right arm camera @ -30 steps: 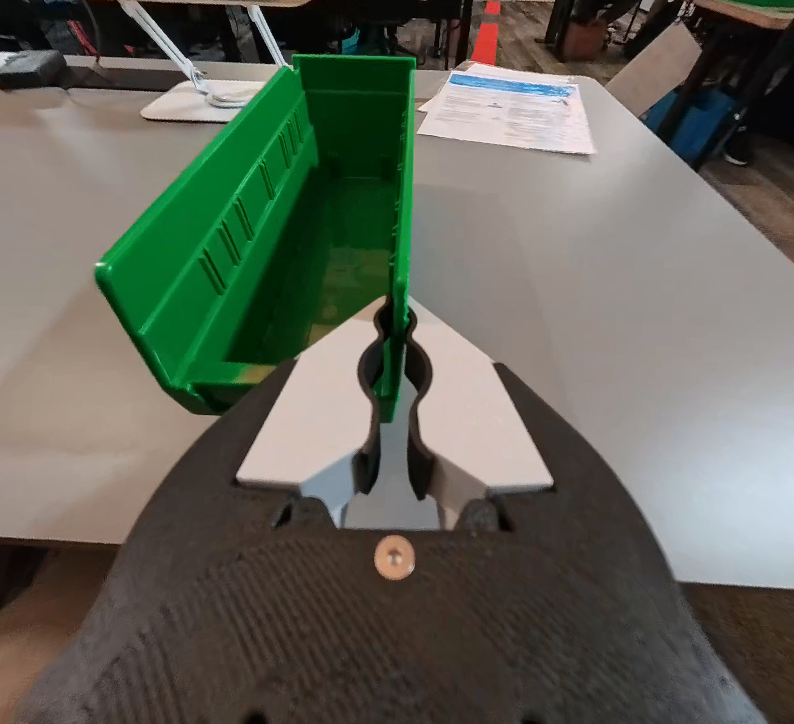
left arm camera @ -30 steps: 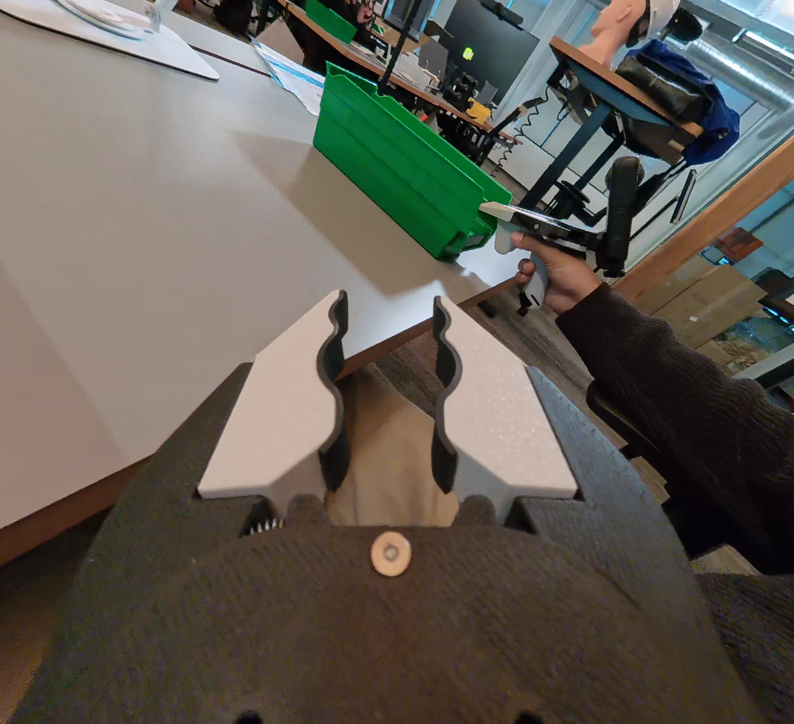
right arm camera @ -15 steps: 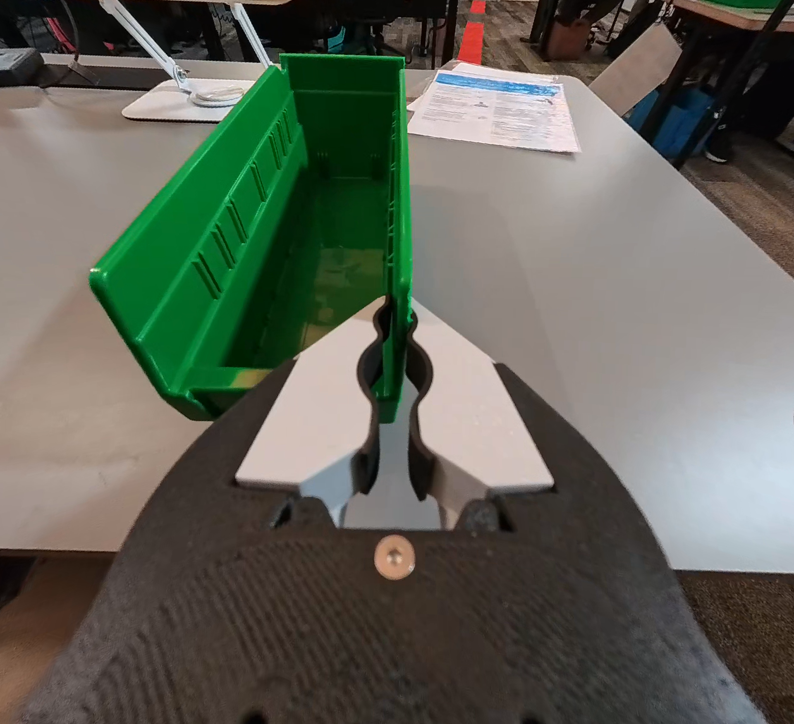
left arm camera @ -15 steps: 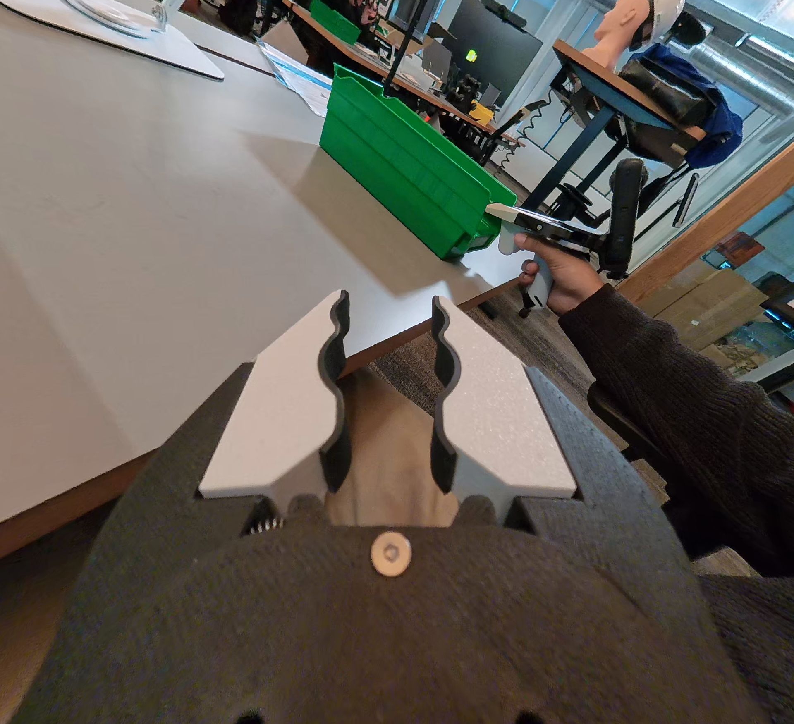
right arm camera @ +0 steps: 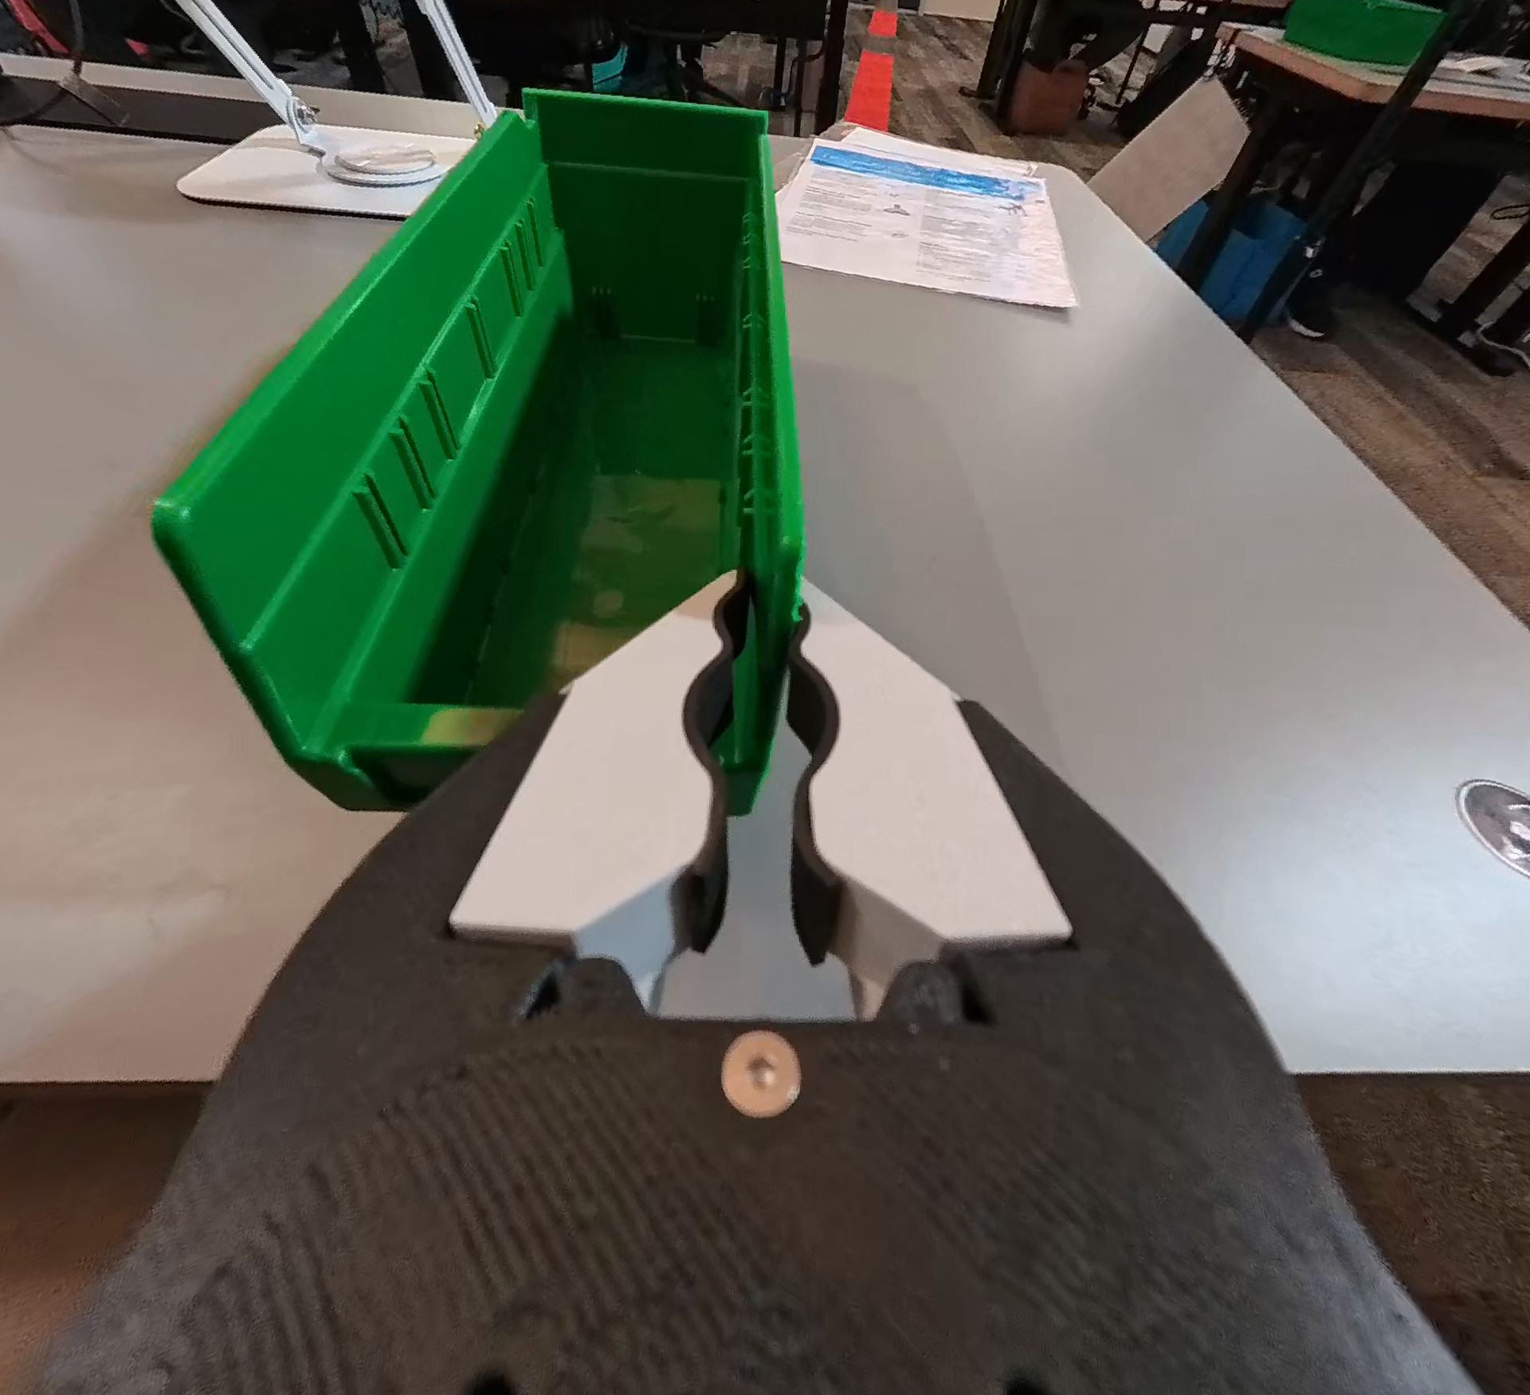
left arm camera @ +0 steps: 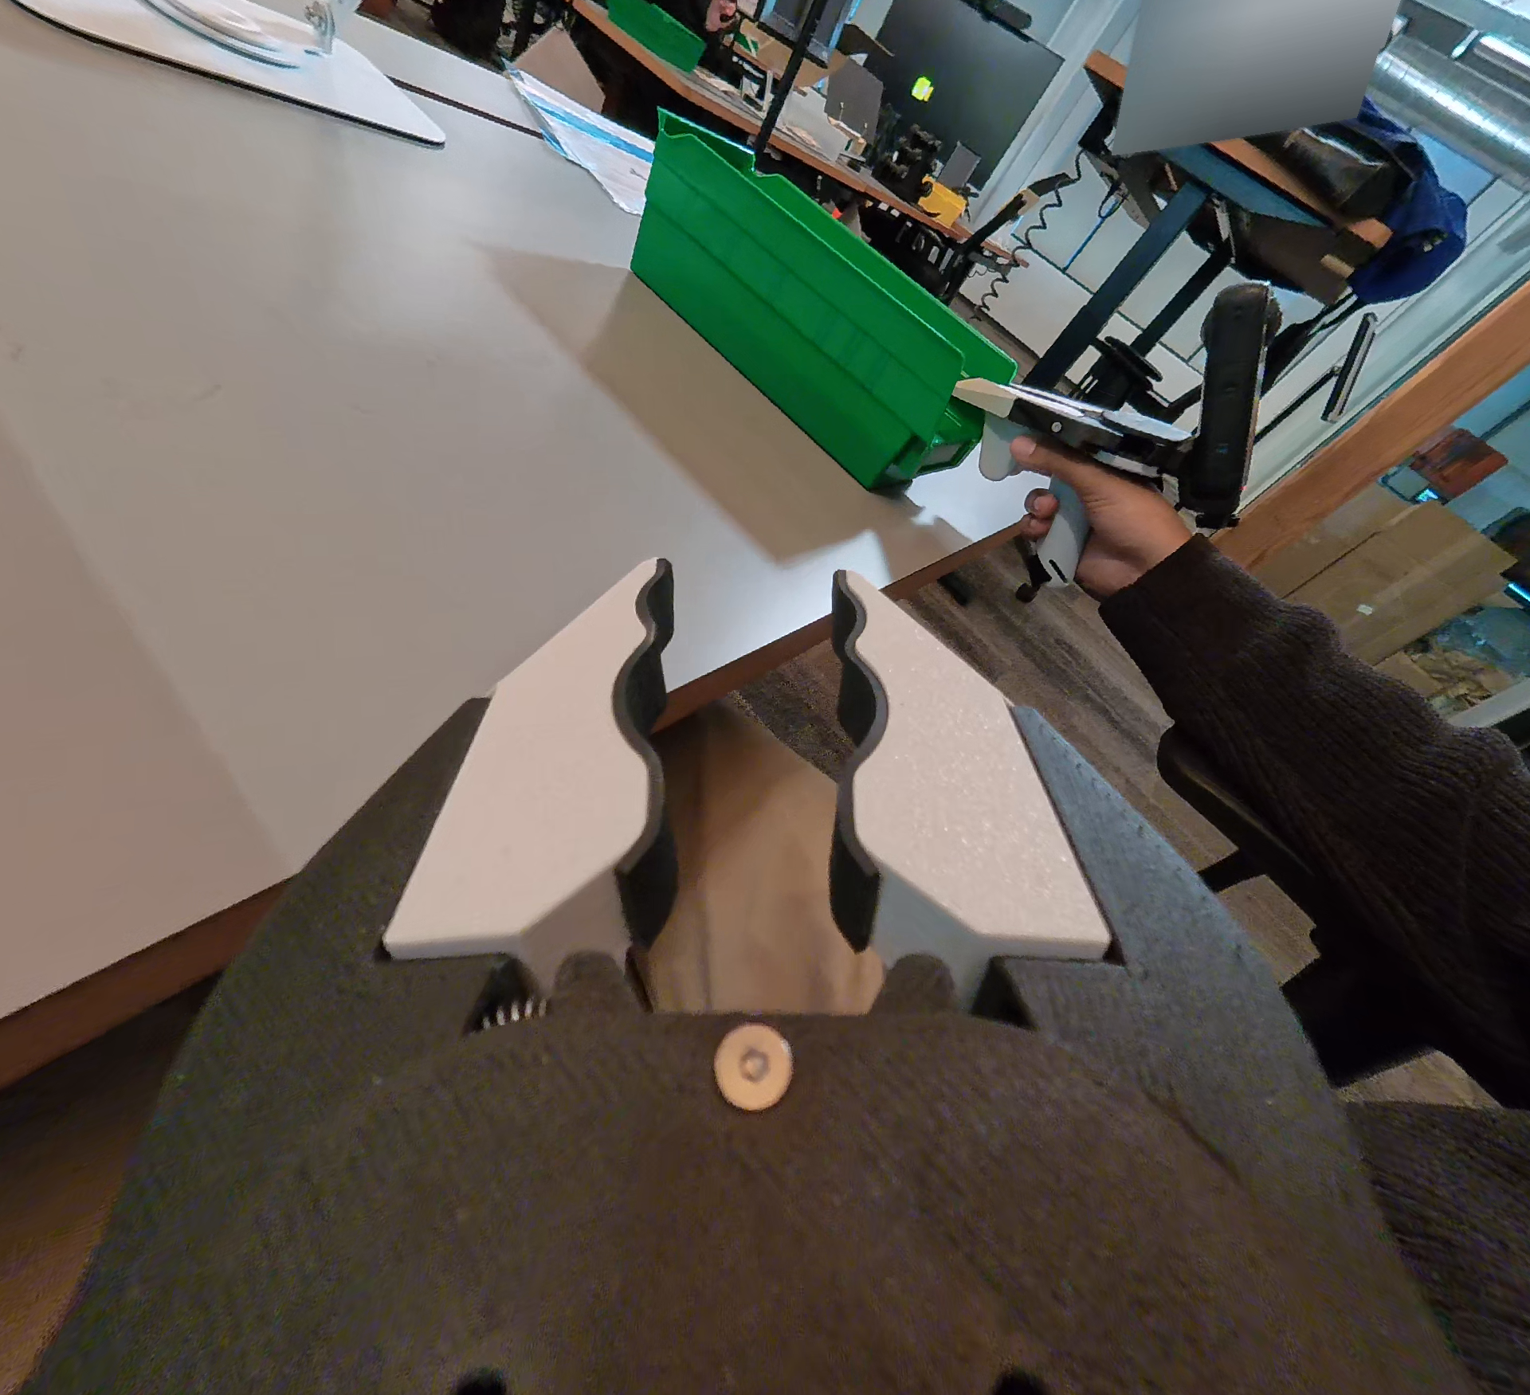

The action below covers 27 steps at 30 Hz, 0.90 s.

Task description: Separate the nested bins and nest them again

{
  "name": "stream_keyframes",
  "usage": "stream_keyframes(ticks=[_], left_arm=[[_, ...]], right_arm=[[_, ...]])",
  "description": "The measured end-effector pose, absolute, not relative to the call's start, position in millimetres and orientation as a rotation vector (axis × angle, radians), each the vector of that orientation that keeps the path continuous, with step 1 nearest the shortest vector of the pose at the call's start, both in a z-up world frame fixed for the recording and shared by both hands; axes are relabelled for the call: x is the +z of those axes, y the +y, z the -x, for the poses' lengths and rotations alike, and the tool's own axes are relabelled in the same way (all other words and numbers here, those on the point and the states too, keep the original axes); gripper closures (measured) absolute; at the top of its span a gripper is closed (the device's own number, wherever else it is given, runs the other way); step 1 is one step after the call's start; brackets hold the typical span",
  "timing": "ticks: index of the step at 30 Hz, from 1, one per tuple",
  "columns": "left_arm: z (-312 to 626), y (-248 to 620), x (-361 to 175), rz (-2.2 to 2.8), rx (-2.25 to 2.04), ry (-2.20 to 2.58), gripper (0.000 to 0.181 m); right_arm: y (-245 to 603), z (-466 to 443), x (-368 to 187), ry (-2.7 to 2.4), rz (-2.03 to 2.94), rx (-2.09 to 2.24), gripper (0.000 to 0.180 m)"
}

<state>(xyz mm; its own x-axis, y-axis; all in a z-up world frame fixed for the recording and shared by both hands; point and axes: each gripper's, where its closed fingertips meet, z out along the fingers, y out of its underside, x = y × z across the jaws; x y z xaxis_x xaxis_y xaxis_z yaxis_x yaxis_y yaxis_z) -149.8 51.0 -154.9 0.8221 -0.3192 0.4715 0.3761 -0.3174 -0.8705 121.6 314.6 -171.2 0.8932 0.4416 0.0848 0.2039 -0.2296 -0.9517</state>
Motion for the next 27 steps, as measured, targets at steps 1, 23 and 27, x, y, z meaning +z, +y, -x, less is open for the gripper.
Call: stream_keyframes(ticks=[1,23,27], left_arm=[[149.7,51.0,-155.2,1.763,-0.698,-0.046,0.145],[151.9,51.2,-156.3,1.769,-0.670,-0.040,0.146],[151.9,51.2,-156.5,1.770,-0.671,-0.042,0.146]], right_arm=[[314.7,-121.8,-170.9,-0.487,1.810,0.225,0.175],[315.2,-122.1,-170.9,-0.478,1.817,0.226,0.175],[315.9,-123.0,-170.9,-0.463,1.821,0.236,0.175]])
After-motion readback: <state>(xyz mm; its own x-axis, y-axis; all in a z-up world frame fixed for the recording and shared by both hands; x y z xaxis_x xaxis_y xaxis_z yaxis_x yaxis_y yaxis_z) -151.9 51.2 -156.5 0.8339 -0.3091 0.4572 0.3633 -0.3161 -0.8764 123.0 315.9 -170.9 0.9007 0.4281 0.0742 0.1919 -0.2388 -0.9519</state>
